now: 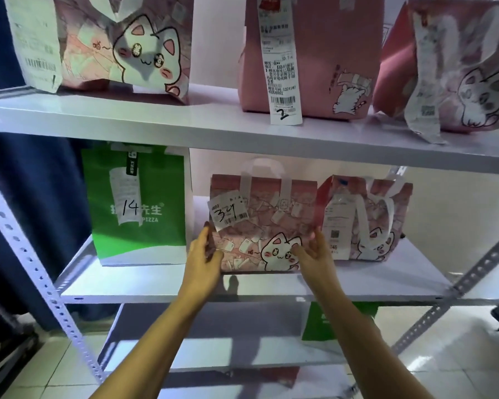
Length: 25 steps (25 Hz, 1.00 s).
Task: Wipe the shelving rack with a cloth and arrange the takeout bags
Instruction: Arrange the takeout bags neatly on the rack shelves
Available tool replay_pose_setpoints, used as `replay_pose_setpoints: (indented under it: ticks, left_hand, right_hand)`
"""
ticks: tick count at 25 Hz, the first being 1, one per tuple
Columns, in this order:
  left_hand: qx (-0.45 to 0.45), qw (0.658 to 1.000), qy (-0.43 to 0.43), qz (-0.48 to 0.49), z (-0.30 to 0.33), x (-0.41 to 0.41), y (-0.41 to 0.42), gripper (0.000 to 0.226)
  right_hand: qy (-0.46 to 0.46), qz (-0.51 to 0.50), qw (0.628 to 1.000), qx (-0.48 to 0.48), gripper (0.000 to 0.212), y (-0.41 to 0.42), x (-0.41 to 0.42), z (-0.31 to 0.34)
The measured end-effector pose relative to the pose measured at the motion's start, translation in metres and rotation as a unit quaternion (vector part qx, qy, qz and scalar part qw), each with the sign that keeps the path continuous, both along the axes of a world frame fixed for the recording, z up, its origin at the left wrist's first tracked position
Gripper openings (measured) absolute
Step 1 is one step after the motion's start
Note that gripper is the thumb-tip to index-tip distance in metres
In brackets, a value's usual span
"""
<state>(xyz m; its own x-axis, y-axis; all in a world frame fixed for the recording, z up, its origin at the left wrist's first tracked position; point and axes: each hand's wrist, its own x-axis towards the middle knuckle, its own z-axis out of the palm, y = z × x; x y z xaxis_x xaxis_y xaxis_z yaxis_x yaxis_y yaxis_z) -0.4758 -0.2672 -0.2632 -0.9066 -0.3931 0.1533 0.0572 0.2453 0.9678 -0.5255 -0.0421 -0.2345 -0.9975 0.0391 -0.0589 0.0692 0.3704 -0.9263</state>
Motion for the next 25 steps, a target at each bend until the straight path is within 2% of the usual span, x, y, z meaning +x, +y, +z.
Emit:
replay_pose_setpoints:
  ticks: [2, 7, 11, 14, 18, 20, 22, 25]
  left_hand:
    - [0.000, 1.000, 0.007, -0.012, 0.001, -0.013, -0.002, 0.057]
    - [0.024, 0.999, 0.017, -0.018, -0.001, -0.030, -0.003, 0.048]
    - [0.036, 0.999, 0.031, -0.022, -0.003, -0.036, -0.006, 0.039]
    - [0.018, 1.000, 0.011, -0.010, -0.005, -0.036, -0.005, 0.031]
    - [-0.023, 0.999, 0.015, 0.033, -0.008, -0.028, 0.006, 0.056]
    - [-0.003, 0.998, 0.001, 0.067, -0.009, -0.024, 0.012, 0.066]
    - [0.005, 0.996, 0.003, 0.088, -0.011, -0.015, 0.020, 0.064]
    - [-0.026, 0.993, 0.018, 0.113, -0.014, 0.004, 0.048, 0.052]
  right_hand:
    - [0.001, -0.011, 1.000, 0.002, 0.046, -0.004, -0.009, -0.005]
    - [-0.001, 0.003, 1.000, -0.011, 0.064, -0.007, -0.020, -0.003]
    - [-0.002, 0.018, 1.000, -0.021, 0.062, -0.008, -0.022, 0.002]
    - [-0.005, 0.028, 0.999, -0.022, 0.061, -0.005, -0.021, 0.003]
    - [0.000, 0.026, 0.999, -0.018, 0.047, 0.011, -0.012, -0.006]
    - [0.001, 0.028, 0.999, -0.022, 0.047, 0.025, -0.004, -0.012]
    - [0.008, 0.024, 0.999, -0.029, 0.054, 0.040, 0.007, -0.020]
    - [0.024, 0.014, 0.998, -0.052, 0.055, 0.069, 0.025, -0.040]
